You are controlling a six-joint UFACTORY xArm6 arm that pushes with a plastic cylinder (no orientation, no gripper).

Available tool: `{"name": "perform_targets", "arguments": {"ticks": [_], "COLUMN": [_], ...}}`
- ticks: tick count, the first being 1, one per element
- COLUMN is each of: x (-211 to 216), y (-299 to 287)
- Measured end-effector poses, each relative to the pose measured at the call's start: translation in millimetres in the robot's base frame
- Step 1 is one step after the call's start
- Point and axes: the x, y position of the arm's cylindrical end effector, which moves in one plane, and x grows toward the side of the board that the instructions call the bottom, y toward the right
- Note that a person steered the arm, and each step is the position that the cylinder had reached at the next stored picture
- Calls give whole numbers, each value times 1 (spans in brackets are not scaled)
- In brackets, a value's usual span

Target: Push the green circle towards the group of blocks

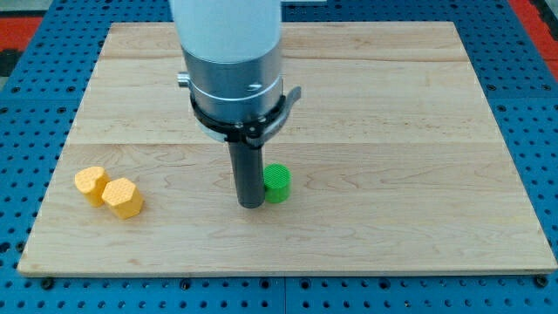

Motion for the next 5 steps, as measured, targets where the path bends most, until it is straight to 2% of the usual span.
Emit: {"name": "perform_targets", "arguments": {"ticks": [2, 3, 4, 5], "x": [-3, -13, -29, -58], "y": [44, 92, 106, 32]}}
